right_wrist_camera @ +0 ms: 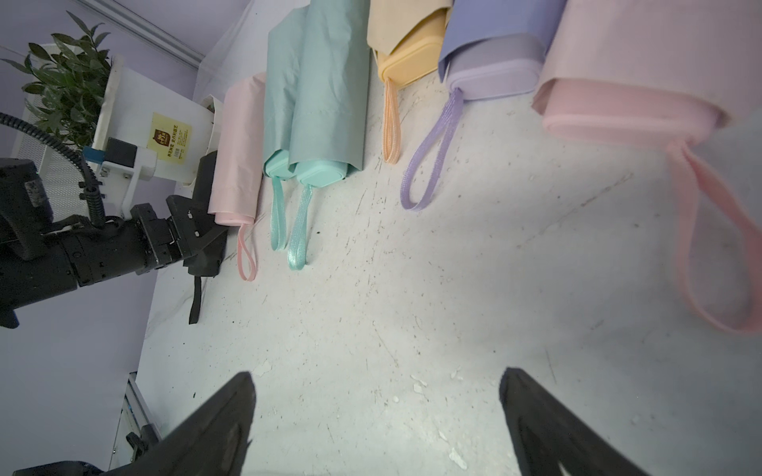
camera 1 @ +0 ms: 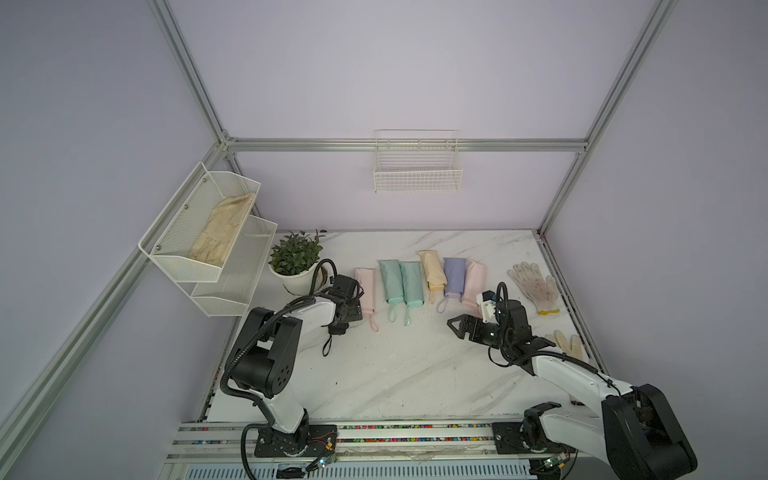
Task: Take umbrellas out of sleeves
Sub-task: Move the umbrella to the center of the board.
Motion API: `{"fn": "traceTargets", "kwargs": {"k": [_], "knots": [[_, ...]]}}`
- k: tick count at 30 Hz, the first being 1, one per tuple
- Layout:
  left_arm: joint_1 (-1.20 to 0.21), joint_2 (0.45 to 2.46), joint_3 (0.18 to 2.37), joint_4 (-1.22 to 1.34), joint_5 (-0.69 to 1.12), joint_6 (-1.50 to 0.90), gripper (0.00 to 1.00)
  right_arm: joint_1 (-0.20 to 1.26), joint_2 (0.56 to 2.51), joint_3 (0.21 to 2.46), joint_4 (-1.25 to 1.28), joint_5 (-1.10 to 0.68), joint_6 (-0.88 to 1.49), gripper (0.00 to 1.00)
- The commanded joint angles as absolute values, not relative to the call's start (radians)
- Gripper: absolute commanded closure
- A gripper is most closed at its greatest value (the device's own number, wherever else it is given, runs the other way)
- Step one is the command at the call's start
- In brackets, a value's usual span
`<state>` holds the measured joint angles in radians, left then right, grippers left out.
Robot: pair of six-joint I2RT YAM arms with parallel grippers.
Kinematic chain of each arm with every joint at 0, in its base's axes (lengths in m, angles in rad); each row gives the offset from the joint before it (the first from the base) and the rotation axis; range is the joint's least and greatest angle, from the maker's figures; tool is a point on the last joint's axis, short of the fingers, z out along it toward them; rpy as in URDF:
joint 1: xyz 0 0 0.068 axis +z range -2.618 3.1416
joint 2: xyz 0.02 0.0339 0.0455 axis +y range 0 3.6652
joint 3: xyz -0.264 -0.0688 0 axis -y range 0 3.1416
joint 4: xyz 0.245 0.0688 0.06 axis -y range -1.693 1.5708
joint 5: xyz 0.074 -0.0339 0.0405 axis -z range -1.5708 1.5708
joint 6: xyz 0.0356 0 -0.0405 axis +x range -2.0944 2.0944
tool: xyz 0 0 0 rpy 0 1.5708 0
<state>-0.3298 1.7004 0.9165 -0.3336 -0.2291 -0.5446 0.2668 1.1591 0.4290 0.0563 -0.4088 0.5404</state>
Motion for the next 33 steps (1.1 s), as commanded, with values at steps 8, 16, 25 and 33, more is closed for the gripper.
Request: {"fn": "traceTargets", "kwargs": {"k": [8,16,25,33], "knots": [[-0.371,1.567,0.794,-0.281,-0.143,-0.661,0.2,0.271,1.105,0.407,0.057,-0.385,0.549,0.05],[-0.363,1.498,0.702,-0.284,-0.186,-0.665,0.27,0.27,1.101,0.413,0.044,-0.378,0.549,0.06],[-0.366,1.353,0.565,-0.237,-0.122,-0.723,0.48,0.272,1.157,0.455,0.011,-0.374,0.542,0.1],[-0.456,1.234,0.491,-0.228,-0.073,-0.851,0.47,0.359,1.196,0.54,-0.076,-0.368,0.537,0.1]]}}
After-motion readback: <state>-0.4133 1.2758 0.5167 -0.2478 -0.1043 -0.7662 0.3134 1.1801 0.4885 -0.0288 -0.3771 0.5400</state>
